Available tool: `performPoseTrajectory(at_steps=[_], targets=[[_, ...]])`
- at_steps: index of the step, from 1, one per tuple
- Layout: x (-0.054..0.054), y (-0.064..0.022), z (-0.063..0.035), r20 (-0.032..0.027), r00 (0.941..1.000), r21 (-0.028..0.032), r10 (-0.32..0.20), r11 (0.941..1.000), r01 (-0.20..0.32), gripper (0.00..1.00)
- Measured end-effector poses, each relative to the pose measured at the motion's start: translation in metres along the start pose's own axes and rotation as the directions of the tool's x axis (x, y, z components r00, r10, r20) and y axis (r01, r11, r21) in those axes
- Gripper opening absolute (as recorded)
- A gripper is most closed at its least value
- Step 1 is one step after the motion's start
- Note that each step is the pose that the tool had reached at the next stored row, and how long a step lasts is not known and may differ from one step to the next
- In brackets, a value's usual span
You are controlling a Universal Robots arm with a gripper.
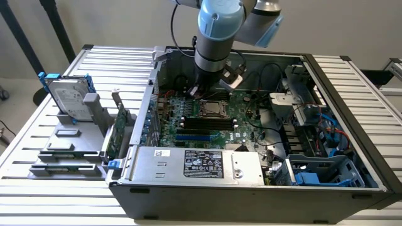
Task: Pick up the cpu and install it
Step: 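Install the first cpu locking lever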
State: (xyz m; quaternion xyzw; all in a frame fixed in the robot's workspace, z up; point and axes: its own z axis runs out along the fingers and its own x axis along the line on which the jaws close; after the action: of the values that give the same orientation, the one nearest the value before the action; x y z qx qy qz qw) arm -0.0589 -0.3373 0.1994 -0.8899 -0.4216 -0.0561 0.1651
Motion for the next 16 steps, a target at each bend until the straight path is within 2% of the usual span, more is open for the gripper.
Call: performPoseTrajectory(at_steps=[9, 16], targets=[[0.0005, 0.0006, 0.0, 0.0071, 1.0, -0.0059, 0.0, 1.0, 0.0, 0.11], [0.0021, 0.0026, 0.0001, 0.0091, 1.0, -0.0075, 0.0, 1.0, 0.0, 0.11]])
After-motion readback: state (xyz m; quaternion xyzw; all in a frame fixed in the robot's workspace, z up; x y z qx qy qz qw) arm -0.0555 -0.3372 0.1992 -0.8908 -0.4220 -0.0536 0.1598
